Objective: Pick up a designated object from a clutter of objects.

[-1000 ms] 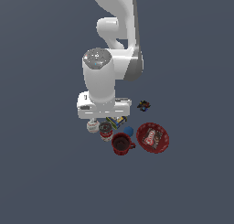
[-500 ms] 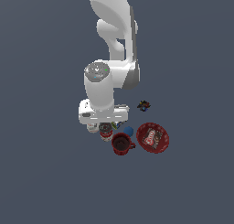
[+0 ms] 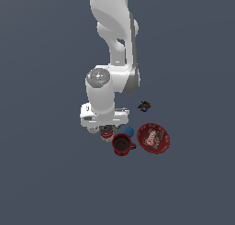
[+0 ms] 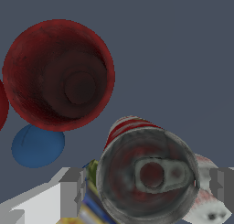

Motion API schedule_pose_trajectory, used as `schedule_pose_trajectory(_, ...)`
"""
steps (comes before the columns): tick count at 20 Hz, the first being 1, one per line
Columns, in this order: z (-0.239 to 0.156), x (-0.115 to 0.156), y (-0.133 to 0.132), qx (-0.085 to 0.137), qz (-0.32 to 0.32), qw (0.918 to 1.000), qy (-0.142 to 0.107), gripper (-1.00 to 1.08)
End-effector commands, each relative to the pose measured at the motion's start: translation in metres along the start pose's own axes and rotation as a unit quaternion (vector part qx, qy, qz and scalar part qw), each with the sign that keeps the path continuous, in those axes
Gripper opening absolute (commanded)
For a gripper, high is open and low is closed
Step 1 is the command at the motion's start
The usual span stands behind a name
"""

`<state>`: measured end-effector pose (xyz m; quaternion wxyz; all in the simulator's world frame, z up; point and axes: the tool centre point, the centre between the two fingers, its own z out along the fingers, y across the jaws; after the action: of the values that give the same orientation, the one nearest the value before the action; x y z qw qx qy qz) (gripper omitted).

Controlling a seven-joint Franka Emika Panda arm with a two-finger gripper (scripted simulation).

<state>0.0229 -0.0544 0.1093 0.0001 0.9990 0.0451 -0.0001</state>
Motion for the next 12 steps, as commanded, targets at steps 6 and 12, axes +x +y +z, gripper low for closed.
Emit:
schedule_pose_trajectory(6, 0.029, 0.0, 0.0, 0.0, 0.0, 1.0, 0.0, 1.0)
schedule_pose_trajectory(12, 0.032, 0.0, 0.0, 0.0, 0.0, 1.0, 0.0, -1.0)
